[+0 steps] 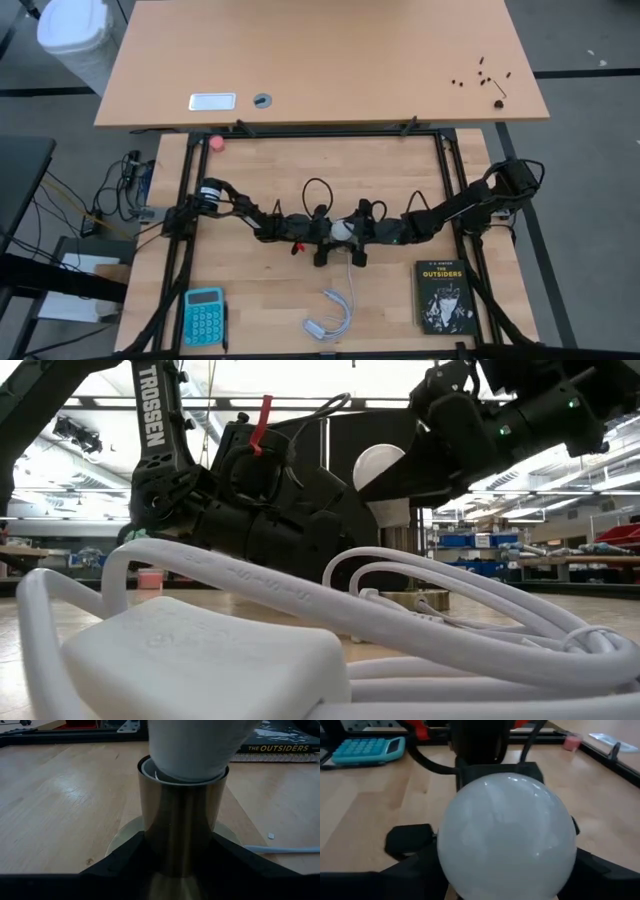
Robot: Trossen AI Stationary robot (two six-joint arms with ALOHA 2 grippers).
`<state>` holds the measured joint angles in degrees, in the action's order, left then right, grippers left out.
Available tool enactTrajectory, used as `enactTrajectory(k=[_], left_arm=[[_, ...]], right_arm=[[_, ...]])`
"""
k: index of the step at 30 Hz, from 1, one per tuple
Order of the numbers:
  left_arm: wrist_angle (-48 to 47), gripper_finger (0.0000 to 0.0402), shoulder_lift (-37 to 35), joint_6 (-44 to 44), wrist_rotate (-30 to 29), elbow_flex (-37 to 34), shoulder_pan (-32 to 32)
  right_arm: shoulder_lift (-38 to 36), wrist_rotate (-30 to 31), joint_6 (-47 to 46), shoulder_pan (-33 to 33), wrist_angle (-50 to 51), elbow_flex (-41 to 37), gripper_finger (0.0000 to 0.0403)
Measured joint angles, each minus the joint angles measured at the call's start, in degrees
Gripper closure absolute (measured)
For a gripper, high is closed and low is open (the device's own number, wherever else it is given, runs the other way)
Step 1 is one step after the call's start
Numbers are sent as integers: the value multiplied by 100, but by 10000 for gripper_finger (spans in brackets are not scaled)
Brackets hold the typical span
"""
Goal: Screw lightbulb
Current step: Insert the white lightbulb into the silver lamp
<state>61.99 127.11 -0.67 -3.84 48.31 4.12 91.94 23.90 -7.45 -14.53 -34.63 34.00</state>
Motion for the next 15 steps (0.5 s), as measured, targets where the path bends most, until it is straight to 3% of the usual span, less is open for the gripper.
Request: enactTrajectory(k=[8,15], left_arm=[[3,193,0,2,0,0,0],[1,193,0,4,0,0,0]], right_arm=[[0,37,257,10,-52,48,119],[0,55,254,10,-2,50,157]])
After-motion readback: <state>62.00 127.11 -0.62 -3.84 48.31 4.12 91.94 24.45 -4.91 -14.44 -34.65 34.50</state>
